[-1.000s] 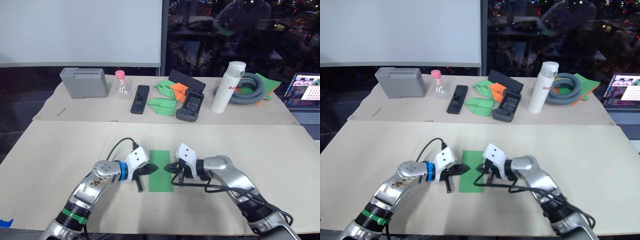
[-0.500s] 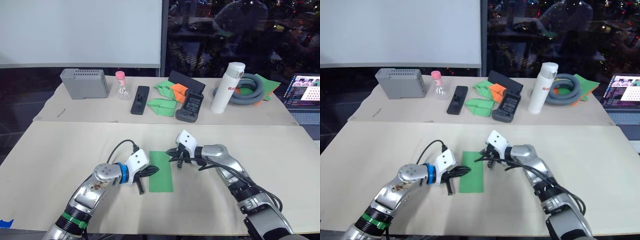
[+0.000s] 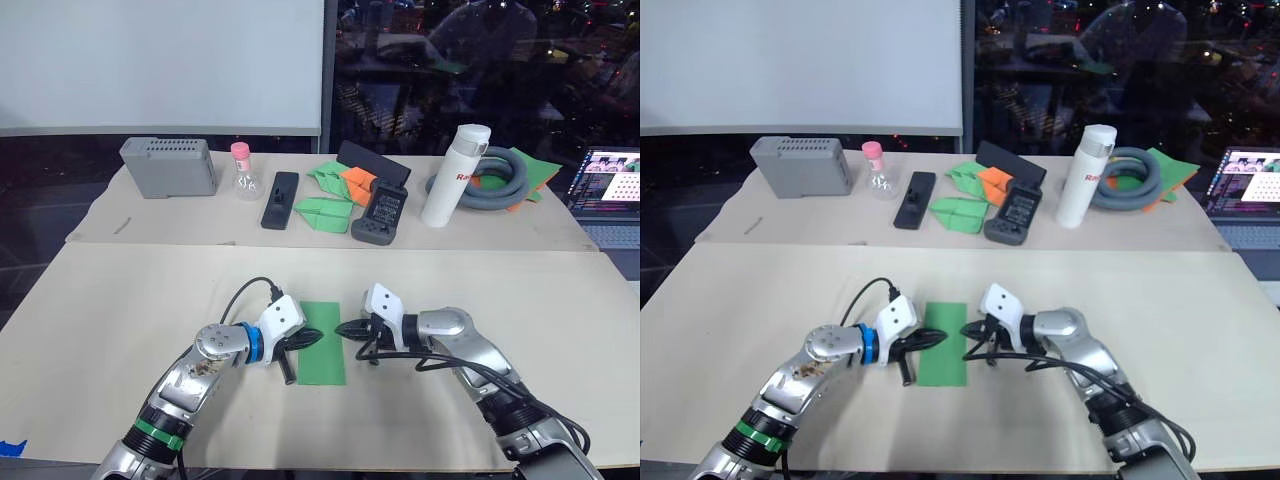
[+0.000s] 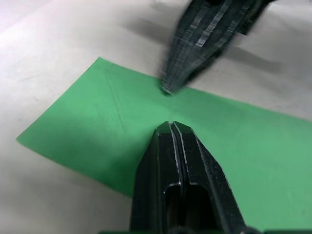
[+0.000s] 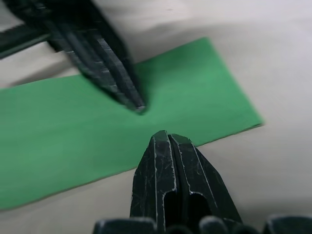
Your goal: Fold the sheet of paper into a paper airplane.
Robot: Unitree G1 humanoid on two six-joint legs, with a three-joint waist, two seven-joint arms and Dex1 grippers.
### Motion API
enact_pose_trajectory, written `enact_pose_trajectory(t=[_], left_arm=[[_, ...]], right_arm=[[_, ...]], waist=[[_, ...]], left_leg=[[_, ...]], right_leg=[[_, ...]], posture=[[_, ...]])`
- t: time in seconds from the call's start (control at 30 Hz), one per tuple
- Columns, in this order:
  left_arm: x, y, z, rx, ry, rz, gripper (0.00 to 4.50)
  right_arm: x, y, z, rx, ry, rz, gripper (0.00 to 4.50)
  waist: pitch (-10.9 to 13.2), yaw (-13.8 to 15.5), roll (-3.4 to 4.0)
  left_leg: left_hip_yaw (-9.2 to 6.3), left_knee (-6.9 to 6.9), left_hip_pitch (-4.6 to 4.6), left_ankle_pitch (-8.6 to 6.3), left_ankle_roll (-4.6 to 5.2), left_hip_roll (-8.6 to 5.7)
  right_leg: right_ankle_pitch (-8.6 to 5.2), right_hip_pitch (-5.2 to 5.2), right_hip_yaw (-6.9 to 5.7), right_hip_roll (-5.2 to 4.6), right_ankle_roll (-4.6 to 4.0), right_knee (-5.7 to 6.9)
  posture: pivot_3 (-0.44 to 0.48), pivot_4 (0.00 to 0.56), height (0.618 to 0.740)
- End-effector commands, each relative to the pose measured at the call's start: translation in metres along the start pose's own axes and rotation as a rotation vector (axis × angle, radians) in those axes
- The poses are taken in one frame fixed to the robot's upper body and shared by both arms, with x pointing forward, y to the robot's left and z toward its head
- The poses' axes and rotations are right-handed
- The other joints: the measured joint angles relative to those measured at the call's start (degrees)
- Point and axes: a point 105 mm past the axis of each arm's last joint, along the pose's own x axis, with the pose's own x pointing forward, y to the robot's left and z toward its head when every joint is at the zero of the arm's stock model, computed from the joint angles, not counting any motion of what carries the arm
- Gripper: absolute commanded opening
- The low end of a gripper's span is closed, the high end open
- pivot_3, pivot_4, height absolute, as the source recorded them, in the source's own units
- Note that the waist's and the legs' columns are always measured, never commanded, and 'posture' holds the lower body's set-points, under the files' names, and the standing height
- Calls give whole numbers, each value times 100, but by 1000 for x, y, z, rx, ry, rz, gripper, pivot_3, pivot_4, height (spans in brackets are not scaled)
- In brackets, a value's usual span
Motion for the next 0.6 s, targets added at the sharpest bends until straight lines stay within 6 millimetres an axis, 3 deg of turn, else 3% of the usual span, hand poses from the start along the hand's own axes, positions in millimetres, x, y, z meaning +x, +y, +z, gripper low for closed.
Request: enact_pose_trajectory(t=[0.03, 0.6], left_arm=[[1, -2, -13, -18, 51, -17, 0], [4, 4, -15, -26, 74, -66, 0]], right_arm=[[0, 20, -21, 47, 77, 73, 57], [-17, 85, -44, 129, 185, 208, 57]], waist=[[0, 3, 0], [-9, 24, -9]], left_leg=[[-1, -1, 0, 0, 0, 0], [-5, -2, 3, -4, 6, 1]], right_leg=[[0, 1, 0, 0, 0, -2], [-3, 14, -6, 0, 5, -19]], posture=[[0, 150, 740], [0, 150, 740]])
